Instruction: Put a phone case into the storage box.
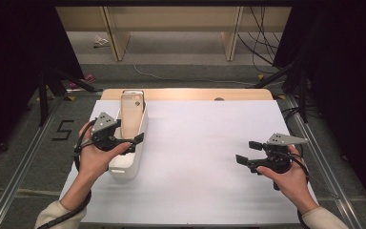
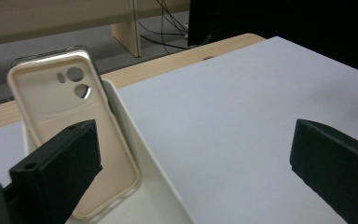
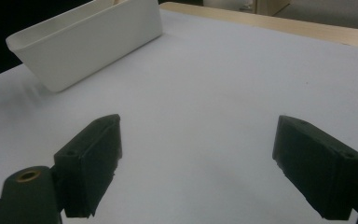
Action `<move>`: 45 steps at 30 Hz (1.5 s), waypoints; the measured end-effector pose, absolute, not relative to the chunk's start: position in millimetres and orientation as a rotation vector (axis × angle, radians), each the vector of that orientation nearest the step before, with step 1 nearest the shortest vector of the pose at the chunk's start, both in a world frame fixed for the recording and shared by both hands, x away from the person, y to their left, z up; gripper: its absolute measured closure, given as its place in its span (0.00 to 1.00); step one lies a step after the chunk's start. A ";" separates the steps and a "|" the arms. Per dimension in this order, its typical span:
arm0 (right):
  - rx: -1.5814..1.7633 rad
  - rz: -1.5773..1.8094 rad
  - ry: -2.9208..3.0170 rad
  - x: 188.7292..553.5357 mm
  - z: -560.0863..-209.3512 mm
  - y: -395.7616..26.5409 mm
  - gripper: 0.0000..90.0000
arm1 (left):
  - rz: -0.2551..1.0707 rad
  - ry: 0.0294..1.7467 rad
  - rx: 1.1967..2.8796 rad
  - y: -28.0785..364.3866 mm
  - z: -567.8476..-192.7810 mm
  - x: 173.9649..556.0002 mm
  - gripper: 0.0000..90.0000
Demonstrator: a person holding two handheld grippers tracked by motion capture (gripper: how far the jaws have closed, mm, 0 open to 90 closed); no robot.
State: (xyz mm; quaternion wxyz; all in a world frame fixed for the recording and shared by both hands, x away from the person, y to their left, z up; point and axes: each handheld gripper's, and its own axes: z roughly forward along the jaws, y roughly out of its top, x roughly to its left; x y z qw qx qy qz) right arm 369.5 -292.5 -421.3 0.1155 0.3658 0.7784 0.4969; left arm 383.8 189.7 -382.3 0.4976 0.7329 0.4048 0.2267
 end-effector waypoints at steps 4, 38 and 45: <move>1.071 1.458 2.280 368.8 -420.7 -293.4 0.18 | 0.554 0.937 1.777 182.1 -383.8 373.2 0.01; 1.062 1.436 2.296 362.7 -422.5 -300.0 0.18 | 0.598 0.777 1.854 175.8 -408.9 343.8 0.02; 1.064 1.428 2.300 360.4 -423.3 -302.5 0.18 | 0.615 0.772 1.861 179.4 -414.5 339.2 0.02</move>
